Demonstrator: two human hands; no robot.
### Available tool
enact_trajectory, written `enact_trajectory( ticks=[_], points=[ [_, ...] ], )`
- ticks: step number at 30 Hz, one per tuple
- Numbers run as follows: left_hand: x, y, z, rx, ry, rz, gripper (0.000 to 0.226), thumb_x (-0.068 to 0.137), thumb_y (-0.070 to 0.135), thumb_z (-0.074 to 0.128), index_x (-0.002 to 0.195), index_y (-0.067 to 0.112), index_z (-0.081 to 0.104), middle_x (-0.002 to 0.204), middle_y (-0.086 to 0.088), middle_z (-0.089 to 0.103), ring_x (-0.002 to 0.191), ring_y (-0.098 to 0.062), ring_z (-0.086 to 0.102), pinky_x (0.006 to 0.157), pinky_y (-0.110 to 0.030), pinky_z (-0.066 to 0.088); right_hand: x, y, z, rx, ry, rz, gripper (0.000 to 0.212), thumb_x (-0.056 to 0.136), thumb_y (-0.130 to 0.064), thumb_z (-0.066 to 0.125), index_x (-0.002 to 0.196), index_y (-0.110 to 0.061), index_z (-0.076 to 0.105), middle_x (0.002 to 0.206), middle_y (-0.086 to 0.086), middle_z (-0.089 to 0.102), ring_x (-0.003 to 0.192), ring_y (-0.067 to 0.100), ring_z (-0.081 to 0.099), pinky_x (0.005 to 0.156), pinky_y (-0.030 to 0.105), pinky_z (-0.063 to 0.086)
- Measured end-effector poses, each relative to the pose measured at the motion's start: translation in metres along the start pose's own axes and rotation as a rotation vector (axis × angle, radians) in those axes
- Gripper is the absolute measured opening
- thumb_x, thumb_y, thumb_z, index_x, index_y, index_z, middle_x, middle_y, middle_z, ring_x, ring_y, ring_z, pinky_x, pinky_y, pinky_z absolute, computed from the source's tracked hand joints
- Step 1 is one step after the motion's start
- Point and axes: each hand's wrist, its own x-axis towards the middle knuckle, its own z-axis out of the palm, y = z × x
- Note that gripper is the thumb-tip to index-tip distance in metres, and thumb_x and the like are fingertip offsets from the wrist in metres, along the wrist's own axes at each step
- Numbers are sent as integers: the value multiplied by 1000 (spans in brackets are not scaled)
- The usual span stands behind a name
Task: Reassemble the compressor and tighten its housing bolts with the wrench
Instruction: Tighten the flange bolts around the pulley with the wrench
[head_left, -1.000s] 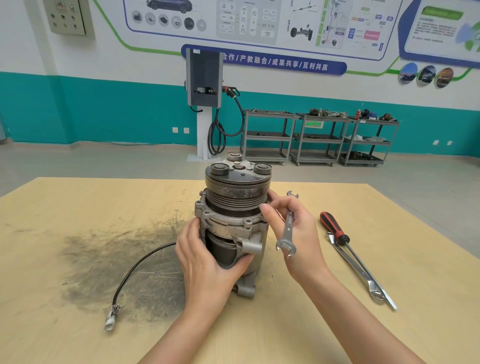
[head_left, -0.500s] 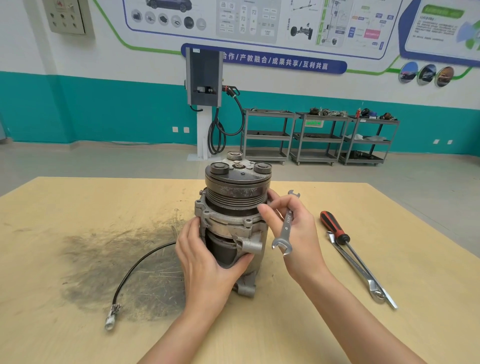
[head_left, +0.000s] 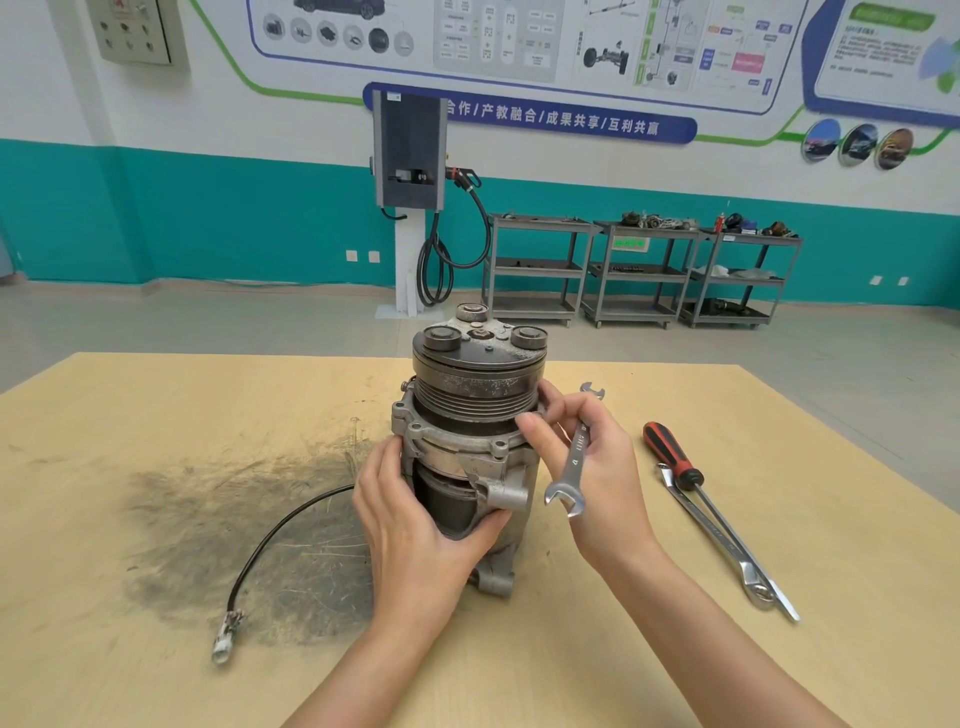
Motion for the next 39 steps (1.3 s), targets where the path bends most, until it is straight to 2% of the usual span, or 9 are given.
enact_trajectory(
  ticks=[4,8,11,18,22,24,32,36,39],
  points=[
    [0,0,0,0,2,-4,117,55,53,83,146,3,29,146,-13,32,135,-27,26,112,-39,21,-2,2,-1,-90,-7,-22,24,84,-32,66,95,-11,62,130,5,64,125,15,57,104,40,47],
    [0,0,0,3,3,-4,116,55,53,81,146,4,28,147,-13,31,136,-26,25,112,-41,22,-4,1,-3,-75,-33,-60,22,91,-29,57,98,-10,67,132,-8,61,130,-1,49,98,13,43],
    [0,0,0,10,-1,-8,116,55,49,85,145,3,29,147,-13,32,136,-29,26,113,-43,24,-3,2,-3,-34,-31,-36,19,88,-25,61,94,-7,65,132,-6,62,127,-2,51,93,11,45],
    [0,2,-1,10,-11,-31,116,54,52,82,145,2,31,147,-15,33,136,-32,27,114,-51,27,-3,2,1,-90,-5,-32,24,83,-30,66,94,-8,62,130,5,64,124,15,58,104,40,48],
    [0,3,-1,2,-14,-27,115,56,54,81,146,3,30,146,-13,32,136,-32,27,114,-49,27,-5,1,0,-83,-12,-72,23,92,-29,56,97,-10,67,126,-17,62,126,-4,51,95,11,44],
    [0,2,-1,4,-11,-24,115,56,54,81,145,3,30,146,-13,33,136,-31,27,114,-48,27,-4,2,0,-36,-5,-55,20,91,-27,58,94,-9,67,122,-21,64,126,-4,52,93,9,43],
    [0,3,-2,4,-14,-29,116,56,57,80,146,6,28,147,-10,31,136,-30,26,113,-51,29,-4,4,1,-46,15,-3,24,82,-35,67,93,-14,63,127,1,66,126,13,56,104,38,48],
    [0,2,-1,7,-11,-20,115,56,55,81,146,8,27,147,-8,30,137,-28,25,113,-48,28,-5,3,0,-61,-4,-70,20,94,-28,58,100,-12,69,132,-5,62,129,1,50,98,13,43],
    [0,1,-1,2,-6,-16,116,56,54,81,147,8,27,147,-8,30,136,-27,25,113,-46,27,-5,2,0,-28,5,-64,20,93,-25,58,97,-8,68,130,-7,63,127,-1,52,94,10,43]
  ],
)
